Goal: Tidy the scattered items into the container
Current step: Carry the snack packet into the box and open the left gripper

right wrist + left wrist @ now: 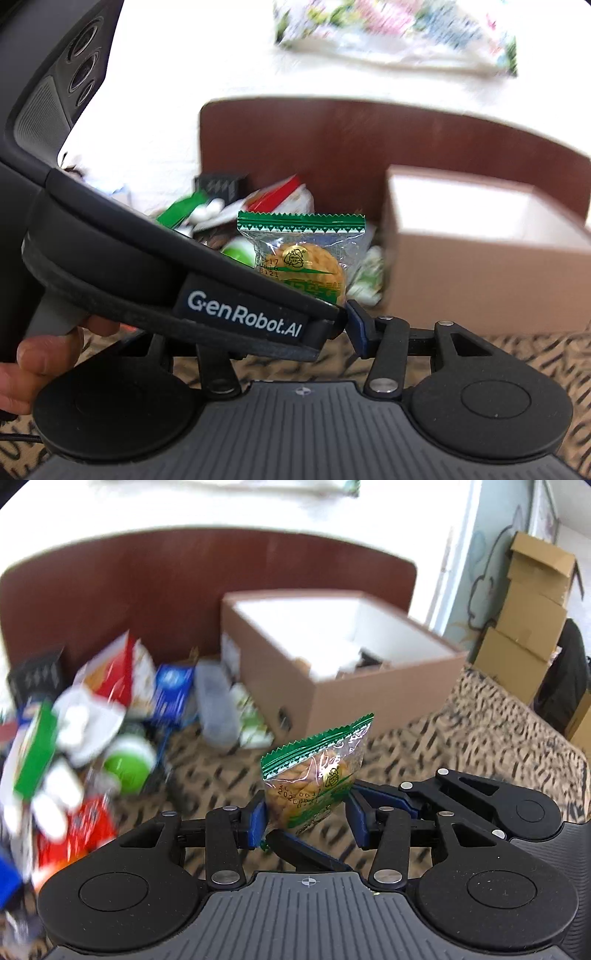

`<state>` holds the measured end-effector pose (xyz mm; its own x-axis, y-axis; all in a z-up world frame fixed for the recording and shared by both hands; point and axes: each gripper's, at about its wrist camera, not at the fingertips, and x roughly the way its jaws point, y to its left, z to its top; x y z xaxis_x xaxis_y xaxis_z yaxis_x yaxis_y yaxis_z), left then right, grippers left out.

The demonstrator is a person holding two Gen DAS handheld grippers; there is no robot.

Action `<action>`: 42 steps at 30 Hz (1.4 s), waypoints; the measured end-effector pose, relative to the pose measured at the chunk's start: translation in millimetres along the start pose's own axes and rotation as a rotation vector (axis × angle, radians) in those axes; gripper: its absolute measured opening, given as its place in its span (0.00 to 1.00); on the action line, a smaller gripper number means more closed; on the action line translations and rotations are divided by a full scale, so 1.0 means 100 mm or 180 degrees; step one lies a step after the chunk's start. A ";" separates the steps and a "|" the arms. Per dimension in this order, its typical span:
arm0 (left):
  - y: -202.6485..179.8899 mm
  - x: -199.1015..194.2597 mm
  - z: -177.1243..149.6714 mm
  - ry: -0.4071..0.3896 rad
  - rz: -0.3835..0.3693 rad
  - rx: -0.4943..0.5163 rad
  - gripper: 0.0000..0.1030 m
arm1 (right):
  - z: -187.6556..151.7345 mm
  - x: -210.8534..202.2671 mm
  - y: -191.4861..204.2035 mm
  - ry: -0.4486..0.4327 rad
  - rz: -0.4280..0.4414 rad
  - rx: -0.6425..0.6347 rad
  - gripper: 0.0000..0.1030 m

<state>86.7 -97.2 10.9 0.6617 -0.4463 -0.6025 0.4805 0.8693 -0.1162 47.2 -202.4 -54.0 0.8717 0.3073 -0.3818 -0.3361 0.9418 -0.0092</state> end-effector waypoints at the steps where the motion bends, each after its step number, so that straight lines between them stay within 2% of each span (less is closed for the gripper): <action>1: -0.05 0.01 0.08 -0.0056 -0.0008 0.0041 0.47 | 0.05 -0.01 -0.06 -0.0062 -0.0043 -0.0009 0.55; 6: -0.25 0.09 0.47 -0.0298 -0.0099 0.0219 0.47 | 0.32 0.01 -0.37 -0.0304 -0.0255 -0.0030 0.55; 12: -0.31 0.35 0.82 -0.0399 -0.0235 0.0301 0.50 | 0.51 0.20 -0.71 -0.0394 -0.0427 -0.0055 0.55; 16: -0.27 0.59 0.96 -0.0374 -0.0283 0.0332 0.52 | 0.56 0.38 -0.91 -0.0339 -0.0472 0.0013 0.55; 26: -0.12 1.24 1.11 -0.0102 -0.0363 0.0292 0.52 | 0.52 0.86 -1.19 -0.0041 -0.0495 0.0214 0.56; 29: -0.09 1.35 1.12 -0.0063 -0.0336 0.0287 0.63 | 0.51 0.96 -1.23 0.0009 -0.0497 0.0246 0.57; 30: -0.08 1.37 1.12 -0.0068 -0.0308 0.0278 0.66 | 0.50 0.98 -1.24 0.0009 -0.0511 0.0259 0.60; 31: -0.07 1.38 1.12 -0.0079 -0.0275 0.0263 0.77 | 0.50 0.99 -1.25 -0.0002 -0.0544 0.0270 0.64; 32: -0.05 1.38 1.12 -0.0108 -0.0242 0.0229 0.87 | 0.49 1.00 -1.26 -0.0014 -0.0596 0.0277 0.73; 33: -0.02 1.37 1.11 -0.0156 -0.0211 0.0181 0.90 | 0.49 1.00 -1.26 -0.0028 -0.0651 0.0268 0.80; 37: 0.03 1.33 1.10 -0.0230 -0.0281 0.0130 0.95 | 0.45 0.99 -1.29 -0.0068 -0.0742 0.0282 0.91; 42: -0.07 1.32 1.06 -0.0251 -0.0177 0.0306 0.99 | 0.42 0.99 -1.28 -0.0064 -0.0893 0.0315 0.99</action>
<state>231.5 -184.8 16.5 0.6739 -0.5118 -0.5329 0.5680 0.8201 -0.0693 191.9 -287.2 -51.6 0.9328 0.0349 -0.3587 -0.0456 0.9987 -0.0213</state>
